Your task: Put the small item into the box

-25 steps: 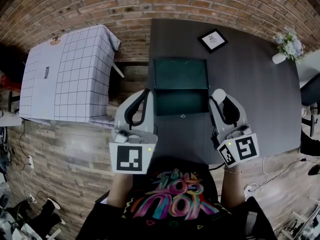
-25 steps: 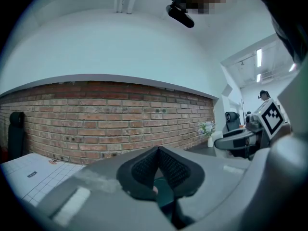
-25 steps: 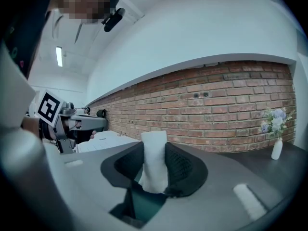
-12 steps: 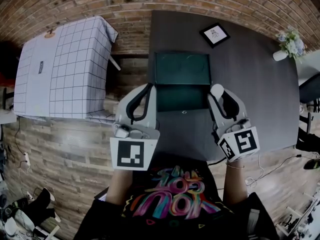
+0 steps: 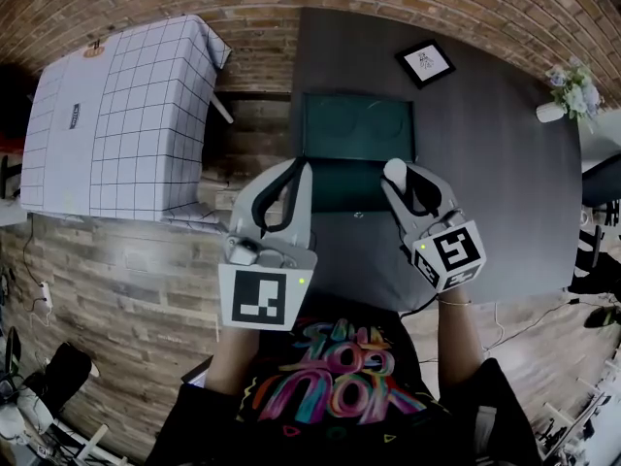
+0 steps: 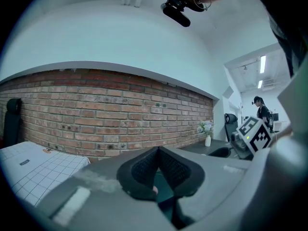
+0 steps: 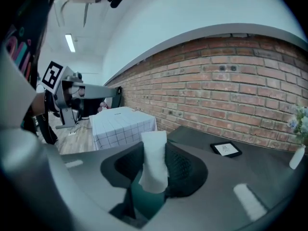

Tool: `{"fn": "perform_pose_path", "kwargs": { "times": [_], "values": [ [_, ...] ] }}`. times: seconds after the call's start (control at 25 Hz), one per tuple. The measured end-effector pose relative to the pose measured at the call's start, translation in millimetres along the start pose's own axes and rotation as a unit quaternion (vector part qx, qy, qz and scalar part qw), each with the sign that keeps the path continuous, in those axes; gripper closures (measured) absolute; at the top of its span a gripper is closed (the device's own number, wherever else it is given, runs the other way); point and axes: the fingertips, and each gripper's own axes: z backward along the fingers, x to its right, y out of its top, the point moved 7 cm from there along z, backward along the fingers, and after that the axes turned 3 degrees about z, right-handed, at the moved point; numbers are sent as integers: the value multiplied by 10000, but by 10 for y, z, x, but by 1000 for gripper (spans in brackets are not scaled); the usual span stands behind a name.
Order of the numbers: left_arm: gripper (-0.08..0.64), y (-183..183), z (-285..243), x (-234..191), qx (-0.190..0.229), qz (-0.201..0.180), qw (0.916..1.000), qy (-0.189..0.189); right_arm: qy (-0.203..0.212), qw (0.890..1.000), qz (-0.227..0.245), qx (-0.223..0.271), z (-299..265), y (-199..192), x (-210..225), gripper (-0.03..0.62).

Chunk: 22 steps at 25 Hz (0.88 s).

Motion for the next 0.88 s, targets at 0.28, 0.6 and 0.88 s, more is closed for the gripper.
{"fn": "perform_pose_path", "kwargs": {
  "times": [0.28,0.6,0.88],
  "values": [
    [557,-86,-75,31,-49,82,10000,-22,524,9968,301,-532,-316,-239,-96,456],
    [557,-176,-143,2,-162,116,9998,-36,903,9903,421,-964,-549,-494,-124,456],
    [557,-221,-164,-50,-244,197,9995,-11,1181,9830,604,-1272,-697,-662,-149,456]
  ]
}}
